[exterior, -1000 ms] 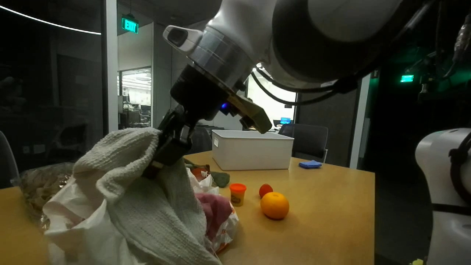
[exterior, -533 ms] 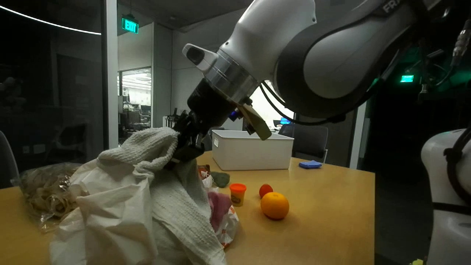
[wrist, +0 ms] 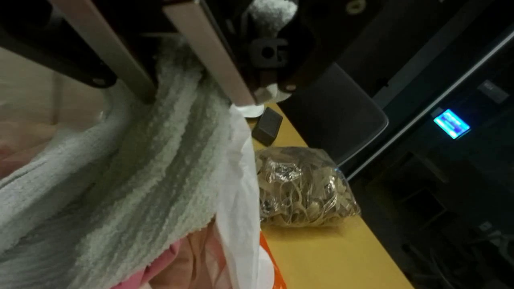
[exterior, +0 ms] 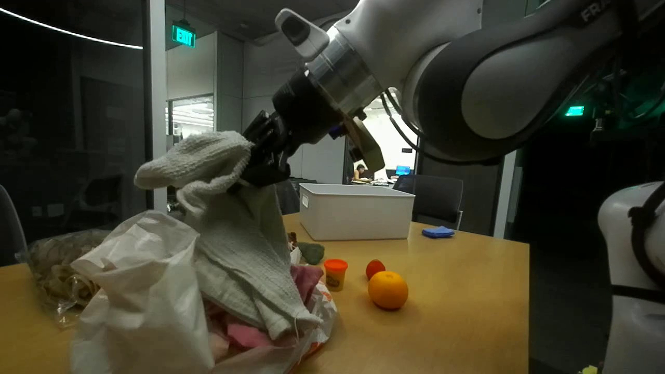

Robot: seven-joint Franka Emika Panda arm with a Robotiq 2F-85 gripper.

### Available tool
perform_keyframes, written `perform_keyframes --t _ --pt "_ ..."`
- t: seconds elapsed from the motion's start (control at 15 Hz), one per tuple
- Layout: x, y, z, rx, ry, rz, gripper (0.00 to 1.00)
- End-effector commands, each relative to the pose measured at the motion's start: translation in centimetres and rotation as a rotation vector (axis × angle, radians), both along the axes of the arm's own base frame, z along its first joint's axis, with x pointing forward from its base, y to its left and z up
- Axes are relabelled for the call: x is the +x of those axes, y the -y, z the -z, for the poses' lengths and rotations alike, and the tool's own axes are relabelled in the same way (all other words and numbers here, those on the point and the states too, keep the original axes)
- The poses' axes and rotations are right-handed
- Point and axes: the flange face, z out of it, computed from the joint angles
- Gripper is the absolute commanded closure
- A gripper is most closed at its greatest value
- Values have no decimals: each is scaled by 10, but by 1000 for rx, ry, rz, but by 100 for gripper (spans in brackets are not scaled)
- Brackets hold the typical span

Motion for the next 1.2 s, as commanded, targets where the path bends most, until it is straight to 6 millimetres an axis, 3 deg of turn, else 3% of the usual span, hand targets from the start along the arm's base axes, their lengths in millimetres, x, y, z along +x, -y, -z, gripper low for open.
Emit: perform_keyframes --t 0.0,0.2,0.33,0.4,0.73,1.0,1.13 --pt "-22 4 -24 31 143 -48 95" --pt "-18 12 -15 59 206 -112 95" --pt "-4 16 -3 77 200 -127 95" --pt "-14 4 -1 91 189 -134 95" --pt "-12 -9 45 126 42 -131 95" --pt "-11 -11 52 114 6 -87 95" --pt "-10 -7 45 128 19 -66 95"
